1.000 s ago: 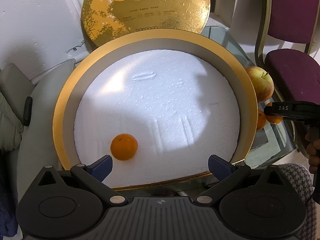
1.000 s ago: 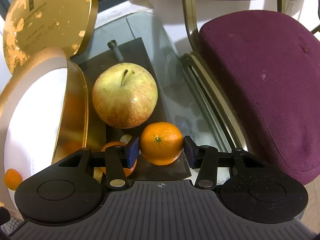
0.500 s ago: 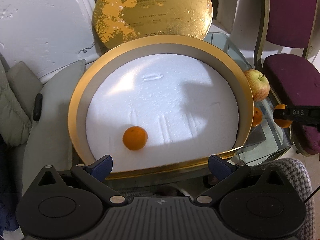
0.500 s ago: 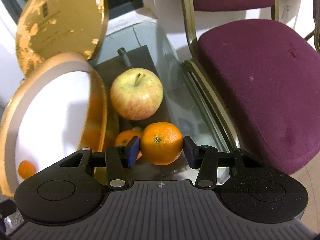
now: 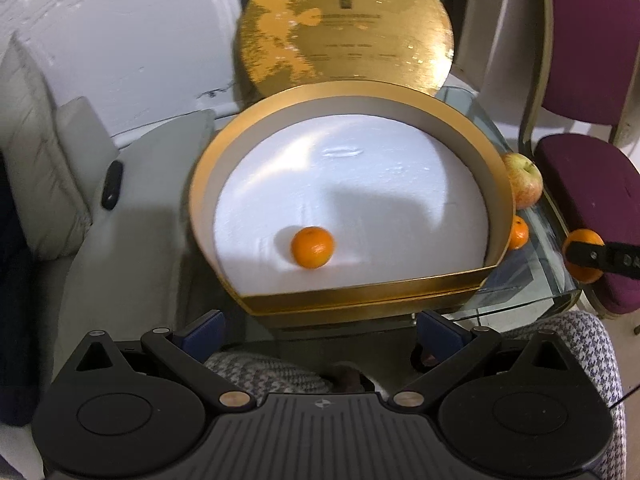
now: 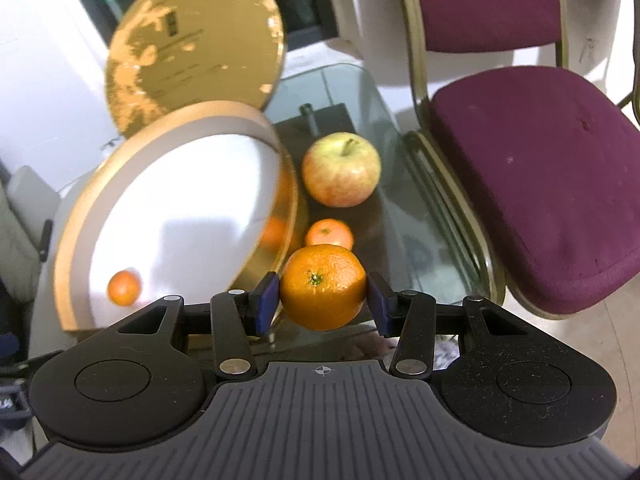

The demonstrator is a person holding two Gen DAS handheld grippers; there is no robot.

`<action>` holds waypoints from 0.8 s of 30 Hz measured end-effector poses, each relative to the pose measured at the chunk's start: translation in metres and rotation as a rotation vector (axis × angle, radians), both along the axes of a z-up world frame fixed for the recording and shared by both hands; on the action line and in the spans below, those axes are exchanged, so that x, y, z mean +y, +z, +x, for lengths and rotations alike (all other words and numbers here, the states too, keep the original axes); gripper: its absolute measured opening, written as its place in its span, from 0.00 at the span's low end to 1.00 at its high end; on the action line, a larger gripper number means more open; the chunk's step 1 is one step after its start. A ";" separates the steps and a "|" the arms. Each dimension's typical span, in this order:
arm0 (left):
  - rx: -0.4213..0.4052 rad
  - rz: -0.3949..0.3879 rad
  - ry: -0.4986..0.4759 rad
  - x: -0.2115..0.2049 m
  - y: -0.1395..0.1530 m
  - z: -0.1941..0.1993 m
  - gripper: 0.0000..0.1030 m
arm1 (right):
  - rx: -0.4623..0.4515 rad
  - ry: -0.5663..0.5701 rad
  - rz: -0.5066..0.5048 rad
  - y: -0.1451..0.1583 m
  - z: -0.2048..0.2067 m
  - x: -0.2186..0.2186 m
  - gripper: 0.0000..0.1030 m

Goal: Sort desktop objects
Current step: 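Carry the second mandarin with the right gripper onto the foam beside the first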

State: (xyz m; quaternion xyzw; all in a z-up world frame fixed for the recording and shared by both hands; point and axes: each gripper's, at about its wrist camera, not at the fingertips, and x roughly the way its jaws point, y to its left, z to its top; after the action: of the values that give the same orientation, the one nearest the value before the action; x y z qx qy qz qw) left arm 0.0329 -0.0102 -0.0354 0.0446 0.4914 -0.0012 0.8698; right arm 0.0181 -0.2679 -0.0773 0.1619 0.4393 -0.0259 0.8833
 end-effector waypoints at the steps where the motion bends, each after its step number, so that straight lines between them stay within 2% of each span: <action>1: -0.001 -0.003 0.011 0.004 0.000 -0.002 0.99 | -0.004 0.006 -0.001 0.002 -0.003 0.003 0.47; 11: -0.019 -0.040 0.087 0.032 0.004 -0.011 0.99 | -0.027 0.078 -0.030 0.018 -0.014 0.039 0.47; 24: -0.019 -0.069 0.162 0.067 -0.002 0.001 0.99 | -0.049 0.196 -0.074 0.032 0.020 0.088 0.47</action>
State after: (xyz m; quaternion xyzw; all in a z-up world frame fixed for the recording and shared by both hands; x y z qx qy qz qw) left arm 0.0337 0.0566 -0.0371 -0.0254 0.4849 0.0526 0.8726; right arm 0.0381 -0.1802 -0.0456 0.0857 0.4299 0.0484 0.8975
